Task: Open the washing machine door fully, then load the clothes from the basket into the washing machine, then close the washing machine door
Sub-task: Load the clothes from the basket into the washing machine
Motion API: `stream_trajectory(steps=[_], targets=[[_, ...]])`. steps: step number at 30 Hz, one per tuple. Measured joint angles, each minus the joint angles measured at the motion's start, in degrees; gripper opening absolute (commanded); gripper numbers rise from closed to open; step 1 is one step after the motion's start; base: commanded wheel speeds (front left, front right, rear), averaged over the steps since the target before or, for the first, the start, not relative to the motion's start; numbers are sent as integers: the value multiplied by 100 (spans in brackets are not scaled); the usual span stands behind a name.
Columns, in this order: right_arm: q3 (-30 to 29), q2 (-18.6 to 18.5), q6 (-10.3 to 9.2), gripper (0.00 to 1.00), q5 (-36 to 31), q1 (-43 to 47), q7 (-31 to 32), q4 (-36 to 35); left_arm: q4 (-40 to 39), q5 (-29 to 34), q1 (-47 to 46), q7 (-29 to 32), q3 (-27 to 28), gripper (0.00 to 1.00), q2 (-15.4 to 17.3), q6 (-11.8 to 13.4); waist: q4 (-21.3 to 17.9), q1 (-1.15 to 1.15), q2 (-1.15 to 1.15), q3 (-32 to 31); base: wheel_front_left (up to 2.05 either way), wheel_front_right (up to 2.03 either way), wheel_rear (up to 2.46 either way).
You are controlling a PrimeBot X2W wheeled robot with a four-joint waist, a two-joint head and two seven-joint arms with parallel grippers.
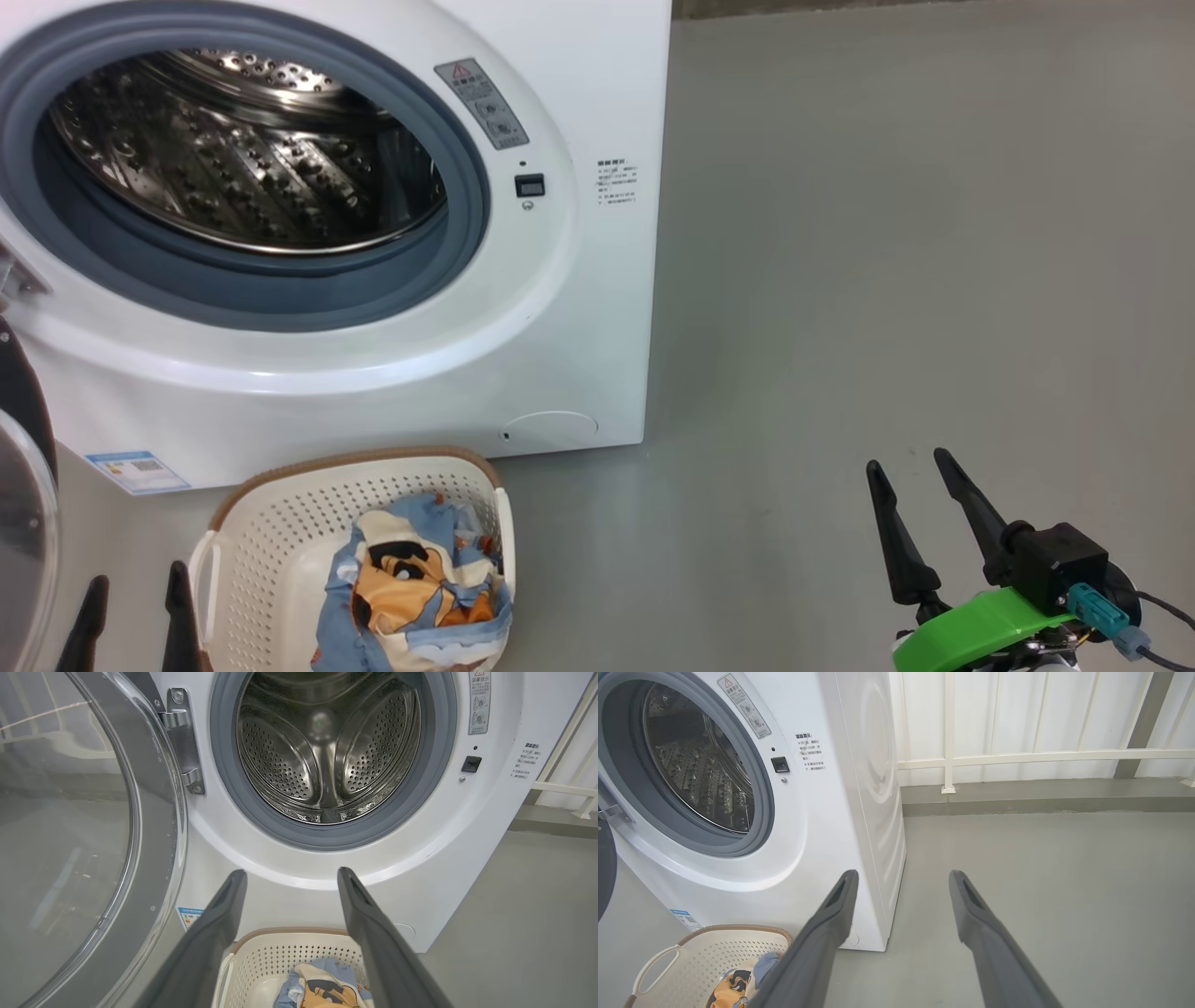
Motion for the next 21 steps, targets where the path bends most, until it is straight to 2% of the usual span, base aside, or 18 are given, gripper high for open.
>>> stream_trajectory(steps=[13, 21], targets=[[5, 0, 0, 100, -15, -59, 0, -41, 203, -341, -186, 0, -248, 100, 160, 0, -13, 0, 0, 528, 0, 0, 0], [24, -1, 0, 100, -15, -227, 0, -82, 417, -749, -387, 0, -720, 100, 337, 0, -38, 0, 0, 904, 0, 0, 0]])
